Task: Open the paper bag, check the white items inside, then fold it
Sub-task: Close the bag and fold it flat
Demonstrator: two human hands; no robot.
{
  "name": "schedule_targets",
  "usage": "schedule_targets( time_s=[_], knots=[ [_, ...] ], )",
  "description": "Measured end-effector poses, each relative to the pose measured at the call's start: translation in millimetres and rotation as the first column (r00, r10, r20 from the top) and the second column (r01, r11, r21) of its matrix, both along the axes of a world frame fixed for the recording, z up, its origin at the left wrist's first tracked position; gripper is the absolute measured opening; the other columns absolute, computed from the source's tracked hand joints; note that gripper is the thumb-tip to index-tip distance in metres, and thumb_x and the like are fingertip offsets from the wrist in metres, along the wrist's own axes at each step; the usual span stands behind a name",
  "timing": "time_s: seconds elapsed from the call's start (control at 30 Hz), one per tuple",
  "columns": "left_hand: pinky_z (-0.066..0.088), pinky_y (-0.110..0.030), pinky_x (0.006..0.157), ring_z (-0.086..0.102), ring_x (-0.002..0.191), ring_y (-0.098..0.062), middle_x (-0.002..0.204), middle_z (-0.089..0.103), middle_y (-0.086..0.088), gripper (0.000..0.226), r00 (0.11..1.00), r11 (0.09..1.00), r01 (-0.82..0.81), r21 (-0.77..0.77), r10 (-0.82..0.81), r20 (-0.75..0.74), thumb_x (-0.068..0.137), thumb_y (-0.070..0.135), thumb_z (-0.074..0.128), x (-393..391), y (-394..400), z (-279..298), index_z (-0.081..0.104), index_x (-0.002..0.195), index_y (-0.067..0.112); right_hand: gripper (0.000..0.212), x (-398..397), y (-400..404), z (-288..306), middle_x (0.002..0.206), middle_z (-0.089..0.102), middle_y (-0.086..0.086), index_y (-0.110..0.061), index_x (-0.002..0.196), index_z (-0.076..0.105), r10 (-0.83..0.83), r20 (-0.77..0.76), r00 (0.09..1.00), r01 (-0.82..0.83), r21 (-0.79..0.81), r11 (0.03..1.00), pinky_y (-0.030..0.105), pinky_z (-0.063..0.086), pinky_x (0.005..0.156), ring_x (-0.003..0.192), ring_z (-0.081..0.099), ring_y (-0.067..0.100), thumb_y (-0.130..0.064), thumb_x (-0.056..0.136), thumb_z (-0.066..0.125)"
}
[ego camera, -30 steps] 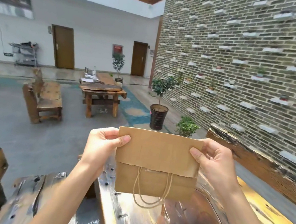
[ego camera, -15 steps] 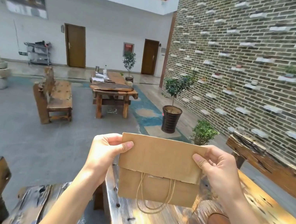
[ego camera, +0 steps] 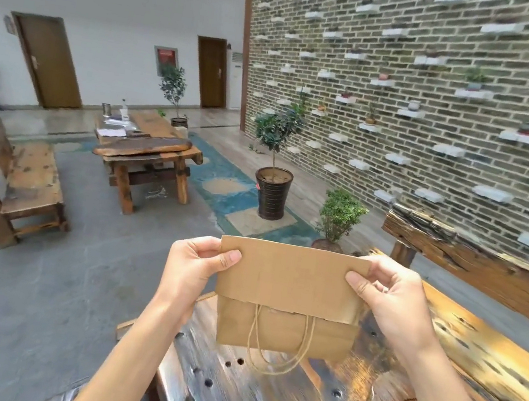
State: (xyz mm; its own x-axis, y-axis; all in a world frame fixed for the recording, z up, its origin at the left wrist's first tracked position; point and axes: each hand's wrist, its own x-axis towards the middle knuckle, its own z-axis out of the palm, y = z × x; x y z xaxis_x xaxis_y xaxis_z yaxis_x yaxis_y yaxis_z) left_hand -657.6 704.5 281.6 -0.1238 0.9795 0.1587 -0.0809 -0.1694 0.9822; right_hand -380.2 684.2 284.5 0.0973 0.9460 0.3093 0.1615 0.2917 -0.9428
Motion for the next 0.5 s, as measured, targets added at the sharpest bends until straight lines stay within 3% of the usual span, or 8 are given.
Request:
schedule_targets(
  time_s=[0.2, 0.33, 0.4, 0.5],
  knots=[
    [0.057, -0.029, 0.074, 0.069, 0.077, -0.017, 0.088, 0.078, -0.013, 0.012, 0.990, 0.989, 0.139, -0.052, -0.139, -0.010, 0.079, 0.000, 0.075, 7.7, 76.4, -21.5, 0.078, 0.090, 0.001, 0.018, 8.2, 37.6, -16.8, 0.089, 0.077, 0.006, -0.021, 0.088, 0.075, -0.117, 0.118, 0.986, 0.121, -0.028, 0.992, 0.045, 0.056, 0.079, 0.078, 0.068, 0.024, -0.003, 0.083, 0.074],
    [0.055, -0.042, 0.081, 0.069, 0.079, -0.023, 0.090, 0.078, -0.017, 0.010, 0.977, 0.971, 0.212, -0.113, -0.215, -0.016, 0.078, 0.003, 0.077, 7.3, 134.5, -44.2, 0.079, 0.088, 0.005, 0.018, 10.0, 62.8, -30.2, 0.092, 0.077, 0.008, -0.021, 0.089, 0.074, -0.141, 0.203, 0.969, 0.167, -0.116, 0.979, 0.054, 0.055, 0.084, 0.089, 0.069, 0.039, -0.005, 0.083, 0.075],
    [0.053, -0.046, 0.084, 0.069, 0.082, -0.026, 0.092, 0.078, -0.019, 0.009, 0.964, 0.956, 0.260, -0.136, -0.266, -0.026, 0.078, 0.004, 0.078, 7.0, 164.2, -57.1, 0.080, 0.086, 0.008, 0.017, 5.0, 76.4, -36.5, 0.090, 0.077, 0.007, -0.021, 0.089, 0.073, -0.182, 0.249, 0.951, 0.220, -0.136, 0.966, 0.053, 0.054, 0.083, 0.087, 0.068, 0.038, -0.005, 0.083, 0.074],
    [0.053, -0.045, 0.084, 0.069, 0.080, -0.024, 0.087, 0.079, -0.013, 0.009, 0.935, 0.926, 0.343, -0.157, -0.353, -0.036, 0.078, 0.004, 0.078, 2.7, 208.9, -75.3, 0.080, 0.086, 0.007, 0.013, -14.3, 96.5, -43.2, 0.086, 0.075, 0.000, -0.019, 0.091, 0.073, -0.264, 0.361, 0.894, 0.335, -0.150, 0.930, 0.037, 0.053, 0.076, 0.074, 0.067, 0.016, -0.008, 0.084, 0.074]
  ],
)
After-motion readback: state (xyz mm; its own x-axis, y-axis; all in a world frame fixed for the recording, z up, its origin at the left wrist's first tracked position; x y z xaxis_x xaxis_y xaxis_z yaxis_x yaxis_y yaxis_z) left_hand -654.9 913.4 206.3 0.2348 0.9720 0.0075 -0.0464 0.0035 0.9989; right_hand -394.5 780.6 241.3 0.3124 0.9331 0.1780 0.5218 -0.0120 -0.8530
